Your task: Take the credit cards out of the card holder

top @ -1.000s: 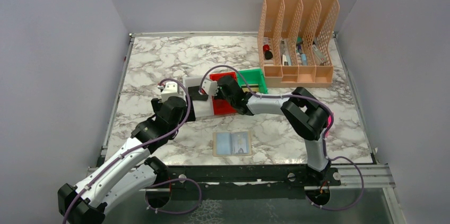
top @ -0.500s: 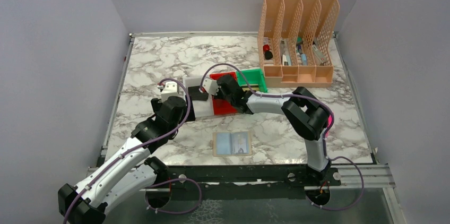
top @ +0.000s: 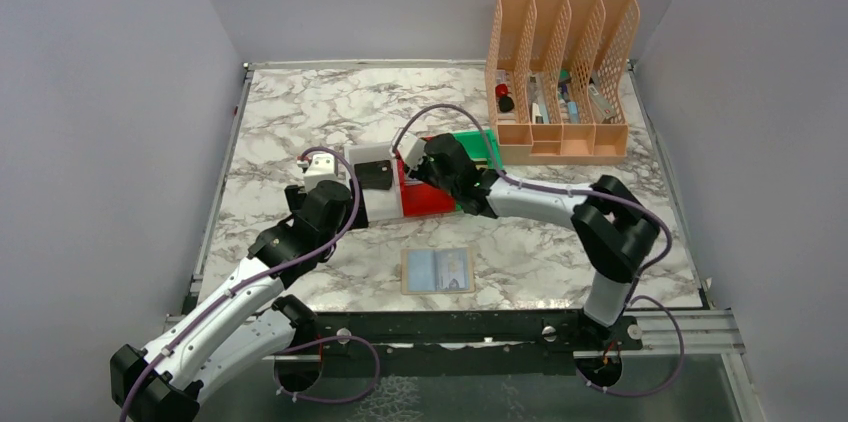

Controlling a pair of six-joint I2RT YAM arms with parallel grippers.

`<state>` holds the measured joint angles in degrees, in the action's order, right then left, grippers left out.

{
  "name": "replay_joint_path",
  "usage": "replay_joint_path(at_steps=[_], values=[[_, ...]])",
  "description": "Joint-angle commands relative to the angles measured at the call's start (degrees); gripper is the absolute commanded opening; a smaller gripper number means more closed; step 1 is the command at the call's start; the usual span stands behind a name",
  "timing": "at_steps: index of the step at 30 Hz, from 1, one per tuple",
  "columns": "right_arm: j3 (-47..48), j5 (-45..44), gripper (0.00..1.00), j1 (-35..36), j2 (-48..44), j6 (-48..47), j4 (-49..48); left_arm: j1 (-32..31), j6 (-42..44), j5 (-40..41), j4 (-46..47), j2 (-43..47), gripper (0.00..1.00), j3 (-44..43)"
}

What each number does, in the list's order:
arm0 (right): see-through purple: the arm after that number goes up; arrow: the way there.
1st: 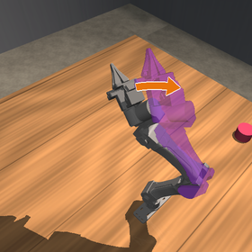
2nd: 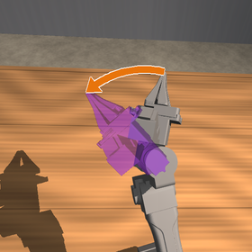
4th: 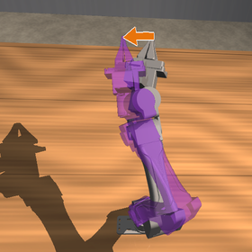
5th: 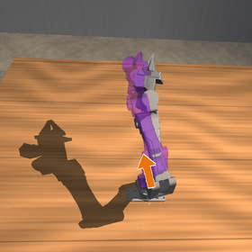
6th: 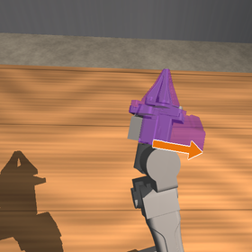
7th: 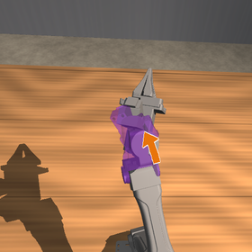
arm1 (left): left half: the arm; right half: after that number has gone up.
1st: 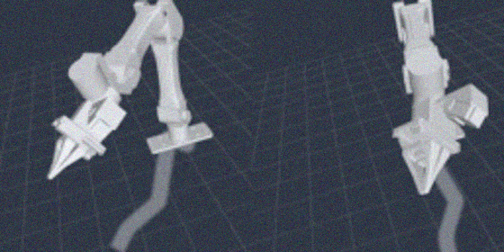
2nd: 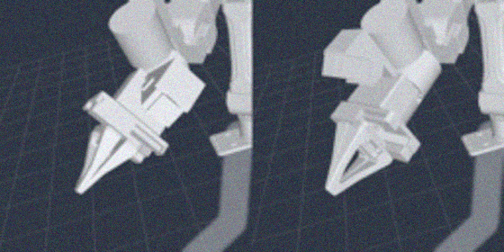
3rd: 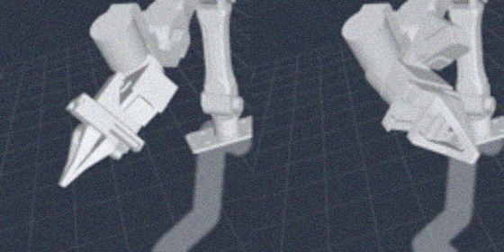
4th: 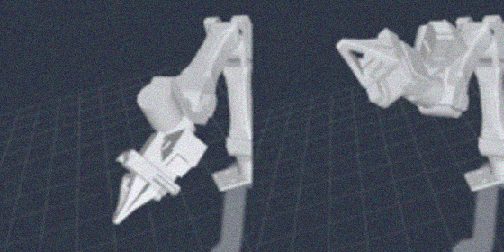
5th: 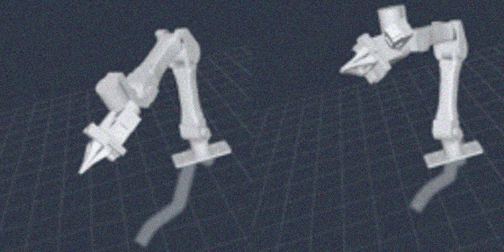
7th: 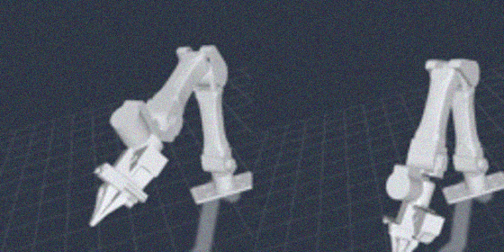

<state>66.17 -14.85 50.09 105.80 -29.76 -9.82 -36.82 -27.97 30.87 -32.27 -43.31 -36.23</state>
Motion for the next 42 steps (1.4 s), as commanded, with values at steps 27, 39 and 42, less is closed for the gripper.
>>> replay_joint_path(at_steps=[27, 39, 42], values=[[-40.16, 29.53, 0.51, 0.45, -39.13, 76.71, 6.01, 0.34, 2.57, -18.51, 2.48, 1.88, 0.99, -1.84], [-39.81, 29.48, 0.45, 0.53, -31.12, 77.98, 4.39, -0.4, -4.79, -50.31, 20.31, -4.26, 0.88, 3.36], [-39.44, 27.35, 0.45, 0.45, -30.54, 77.99, 6.27, -2.11, -5.0, -50.51, 21.2, -6.28, 0.87, 3.4]])
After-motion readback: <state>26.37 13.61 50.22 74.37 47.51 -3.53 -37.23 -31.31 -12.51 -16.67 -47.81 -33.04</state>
